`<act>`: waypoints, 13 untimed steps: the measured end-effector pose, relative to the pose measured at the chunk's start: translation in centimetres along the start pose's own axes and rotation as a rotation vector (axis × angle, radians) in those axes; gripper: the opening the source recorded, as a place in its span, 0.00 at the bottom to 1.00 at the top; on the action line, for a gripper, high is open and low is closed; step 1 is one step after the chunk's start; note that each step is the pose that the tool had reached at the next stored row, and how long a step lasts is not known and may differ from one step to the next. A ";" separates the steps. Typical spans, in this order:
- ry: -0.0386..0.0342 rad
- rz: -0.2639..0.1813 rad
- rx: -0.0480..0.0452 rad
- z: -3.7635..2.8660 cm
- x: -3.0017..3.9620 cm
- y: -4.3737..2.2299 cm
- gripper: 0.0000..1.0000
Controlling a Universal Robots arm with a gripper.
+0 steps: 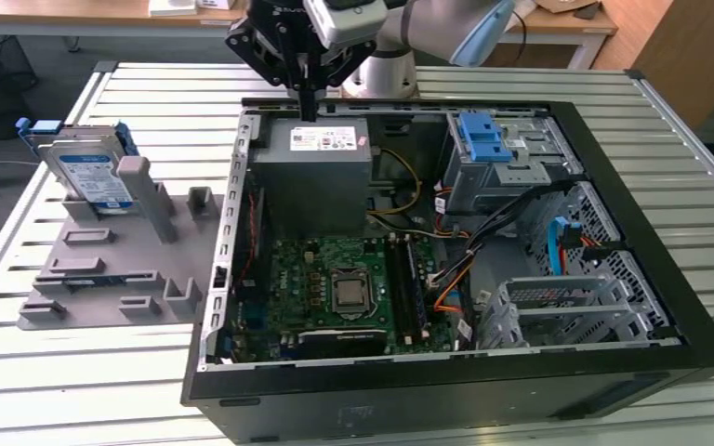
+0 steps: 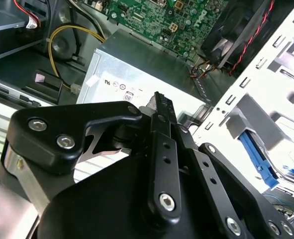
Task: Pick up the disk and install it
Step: 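Reach for the disk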
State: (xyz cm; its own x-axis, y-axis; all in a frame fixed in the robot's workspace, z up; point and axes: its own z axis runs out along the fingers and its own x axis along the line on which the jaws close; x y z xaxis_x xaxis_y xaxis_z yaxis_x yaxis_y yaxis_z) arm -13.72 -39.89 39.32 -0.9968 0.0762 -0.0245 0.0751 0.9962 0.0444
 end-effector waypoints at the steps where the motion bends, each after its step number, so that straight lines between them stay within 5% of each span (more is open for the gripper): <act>1: 0.0001 0.000 0.0001 0.00 0.03 0.00 0.11; 13: 0.0000 0.000 0.0001 0.00 0.40 -0.03 0.11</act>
State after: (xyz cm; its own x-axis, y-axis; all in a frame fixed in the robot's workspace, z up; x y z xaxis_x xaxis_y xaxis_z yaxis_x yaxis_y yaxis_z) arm -14.12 -39.89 39.31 -0.9968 0.0762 -0.0245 0.0751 0.9962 0.0443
